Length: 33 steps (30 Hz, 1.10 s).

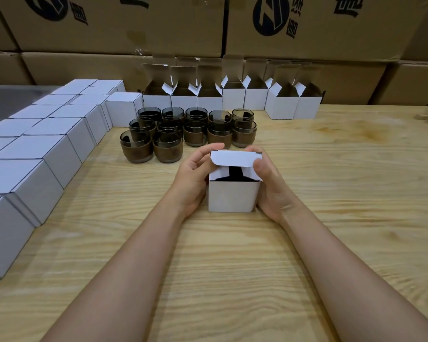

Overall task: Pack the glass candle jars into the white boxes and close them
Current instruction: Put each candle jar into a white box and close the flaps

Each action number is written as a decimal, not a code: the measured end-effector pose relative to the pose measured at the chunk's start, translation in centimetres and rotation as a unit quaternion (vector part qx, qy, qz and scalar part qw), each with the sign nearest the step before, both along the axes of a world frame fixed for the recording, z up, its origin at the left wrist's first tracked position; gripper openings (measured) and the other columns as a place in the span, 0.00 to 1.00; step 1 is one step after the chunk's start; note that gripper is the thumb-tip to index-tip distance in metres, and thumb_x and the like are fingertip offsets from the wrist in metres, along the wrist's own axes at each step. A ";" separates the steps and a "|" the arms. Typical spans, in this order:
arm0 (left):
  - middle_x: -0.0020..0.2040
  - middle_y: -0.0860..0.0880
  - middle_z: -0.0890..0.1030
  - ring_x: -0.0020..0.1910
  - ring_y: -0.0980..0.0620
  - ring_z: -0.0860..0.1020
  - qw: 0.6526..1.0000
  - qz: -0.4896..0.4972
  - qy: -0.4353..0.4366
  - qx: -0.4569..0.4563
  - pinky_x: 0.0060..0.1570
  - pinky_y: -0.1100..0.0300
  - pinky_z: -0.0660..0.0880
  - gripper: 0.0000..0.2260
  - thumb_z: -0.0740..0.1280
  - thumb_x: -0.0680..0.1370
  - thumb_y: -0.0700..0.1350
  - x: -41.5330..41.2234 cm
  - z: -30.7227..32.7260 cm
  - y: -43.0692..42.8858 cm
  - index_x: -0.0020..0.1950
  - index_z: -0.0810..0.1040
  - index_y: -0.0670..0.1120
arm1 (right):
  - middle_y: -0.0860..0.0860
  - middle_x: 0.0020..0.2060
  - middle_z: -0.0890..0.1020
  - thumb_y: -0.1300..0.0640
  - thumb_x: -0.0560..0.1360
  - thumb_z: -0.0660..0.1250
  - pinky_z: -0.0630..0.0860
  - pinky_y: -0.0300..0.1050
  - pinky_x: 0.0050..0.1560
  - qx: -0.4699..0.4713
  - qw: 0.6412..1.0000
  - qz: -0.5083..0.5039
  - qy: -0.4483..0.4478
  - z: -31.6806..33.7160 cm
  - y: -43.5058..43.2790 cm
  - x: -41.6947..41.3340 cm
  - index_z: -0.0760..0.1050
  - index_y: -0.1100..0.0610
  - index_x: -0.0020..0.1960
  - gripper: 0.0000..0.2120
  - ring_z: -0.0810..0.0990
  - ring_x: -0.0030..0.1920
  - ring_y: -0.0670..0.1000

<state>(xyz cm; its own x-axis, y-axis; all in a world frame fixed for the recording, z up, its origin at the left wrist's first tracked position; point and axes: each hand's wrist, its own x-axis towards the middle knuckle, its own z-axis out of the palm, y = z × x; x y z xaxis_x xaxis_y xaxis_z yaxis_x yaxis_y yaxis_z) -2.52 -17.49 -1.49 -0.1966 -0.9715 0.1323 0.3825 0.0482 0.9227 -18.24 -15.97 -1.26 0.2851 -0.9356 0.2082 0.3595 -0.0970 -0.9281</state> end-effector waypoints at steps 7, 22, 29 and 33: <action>0.52 0.45 0.82 0.58 0.43 0.74 0.991 -0.082 0.098 0.028 0.62 0.48 0.70 0.10 0.66 0.68 0.46 0.8 0.4 0.5 0.46 0.82 0.47 | 0.47 0.44 0.82 0.49 0.61 0.69 0.76 0.43 0.41 -0.001 1.000 0.013 0.004 -0.3 -0.2 -0.4 0.70 0.50 0.50 0.18 0.79 0.43 0.48; 0.55 0.48 0.77 0.53 0.47 0.75 0.991 -0.119 0.056 0.005 0.52 0.51 0.74 0.36 0.82 0.50 0.59 0.5 0.4 0.6 0.53 0.74 0.49 | 0.57 0.53 0.75 0.61 0.68 0.63 0.75 0.46 0.43 -0.018 1.000 -0.004 0.012 -0.5 -0.1 -0.5 0.69 0.53 0.48 0.10 0.76 0.47 0.53; 0.51 0.51 0.81 0.47 0.49 0.79 0.993 -0.108 0.033 -0.029 0.46 0.55 0.77 0.15 0.72 0.63 0.43 0.7 -0.1 0.6 0.46 0.72 0.49 | 0.53 0.48 0.79 0.61 0.69 0.63 0.77 0.45 0.43 -0.017 1.000 -0.002 0.004 -0.4 0.0 -0.4 0.69 0.54 0.49 0.09 0.77 0.45 0.52; 0.51 0.49 0.80 0.47 0.48 0.78 0.995 -0.091 0.041 -0.029 0.44 0.55 0.77 0.08 0.69 0.67 0.39 0.5 -0.1 0.7 0.41 0.75 0.51 | 0.59 0.53 0.76 0.61 0.69 0.63 0.75 0.49 0.46 -0.014 1.000 -0.005 0.001 -0.4 0.0 -0.4 0.69 0.54 0.49 0.09 0.75 0.48 0.56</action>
